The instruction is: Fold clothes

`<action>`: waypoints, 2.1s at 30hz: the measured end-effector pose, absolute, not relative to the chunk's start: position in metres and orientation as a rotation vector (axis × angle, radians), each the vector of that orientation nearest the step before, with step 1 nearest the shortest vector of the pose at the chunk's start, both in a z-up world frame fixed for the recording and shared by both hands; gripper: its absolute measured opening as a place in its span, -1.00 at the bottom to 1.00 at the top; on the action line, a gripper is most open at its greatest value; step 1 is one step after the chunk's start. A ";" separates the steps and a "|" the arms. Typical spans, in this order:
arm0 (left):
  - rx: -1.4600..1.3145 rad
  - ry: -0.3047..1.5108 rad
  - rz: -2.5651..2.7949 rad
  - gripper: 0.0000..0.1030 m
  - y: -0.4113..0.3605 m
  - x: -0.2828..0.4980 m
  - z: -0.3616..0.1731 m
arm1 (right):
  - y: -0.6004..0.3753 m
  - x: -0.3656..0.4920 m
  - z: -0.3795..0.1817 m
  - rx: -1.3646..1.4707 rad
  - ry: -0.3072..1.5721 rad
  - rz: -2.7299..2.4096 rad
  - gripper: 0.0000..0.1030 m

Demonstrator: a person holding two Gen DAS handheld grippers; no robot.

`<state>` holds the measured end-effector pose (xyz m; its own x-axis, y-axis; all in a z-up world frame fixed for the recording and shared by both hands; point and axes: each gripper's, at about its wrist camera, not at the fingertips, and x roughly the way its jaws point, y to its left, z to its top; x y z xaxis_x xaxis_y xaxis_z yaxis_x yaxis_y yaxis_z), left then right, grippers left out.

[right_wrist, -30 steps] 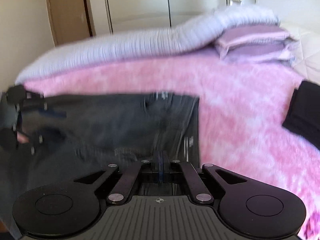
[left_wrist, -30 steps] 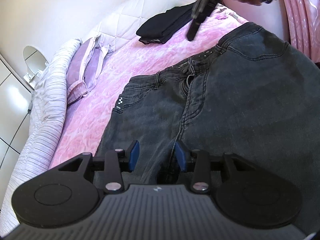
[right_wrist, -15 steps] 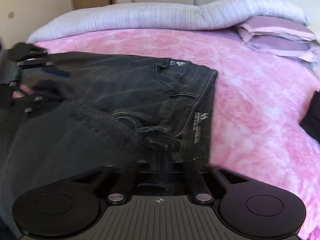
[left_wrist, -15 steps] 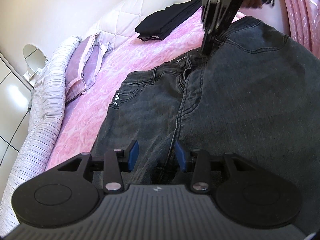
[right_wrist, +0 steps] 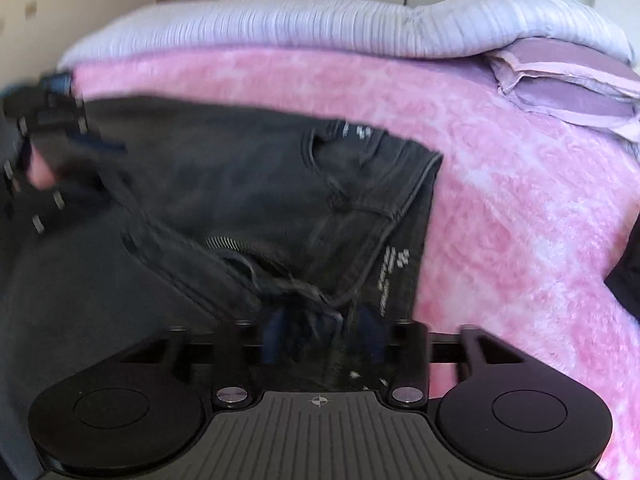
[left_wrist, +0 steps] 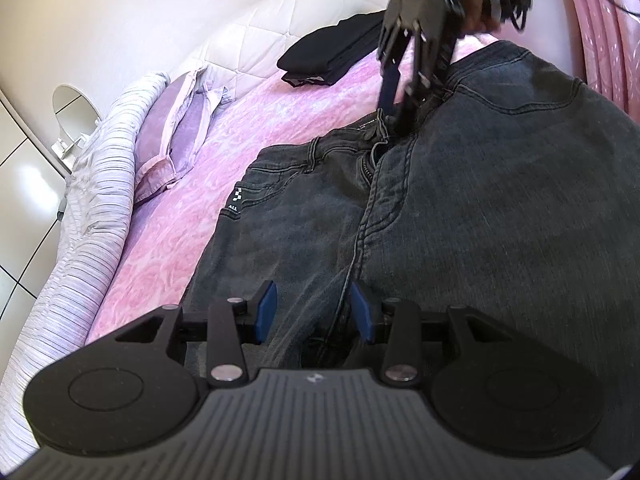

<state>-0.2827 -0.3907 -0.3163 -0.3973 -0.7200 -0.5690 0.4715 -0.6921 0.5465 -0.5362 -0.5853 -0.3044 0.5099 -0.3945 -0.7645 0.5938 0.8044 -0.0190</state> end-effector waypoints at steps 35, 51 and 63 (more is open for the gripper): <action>1.004 -0.314 -2.071 -0.26 -0.407 -0.290 -0.323 | -0.621 -0.537 -0.302 0.452 0.698 -0.705 0.02; 0.976 -0.254 -2.102 -0.30 -0.420 -0.304 -0.319 | -0.632 -0.526 -0.293 0.417 0.745 -0.676 -0.71; 0.907 -0.100 -2.011 -0.17 -0.392 -0.225 -0.300 | -0.640 -0.544 -0.275 0.531 0.609 -0.811 -0.12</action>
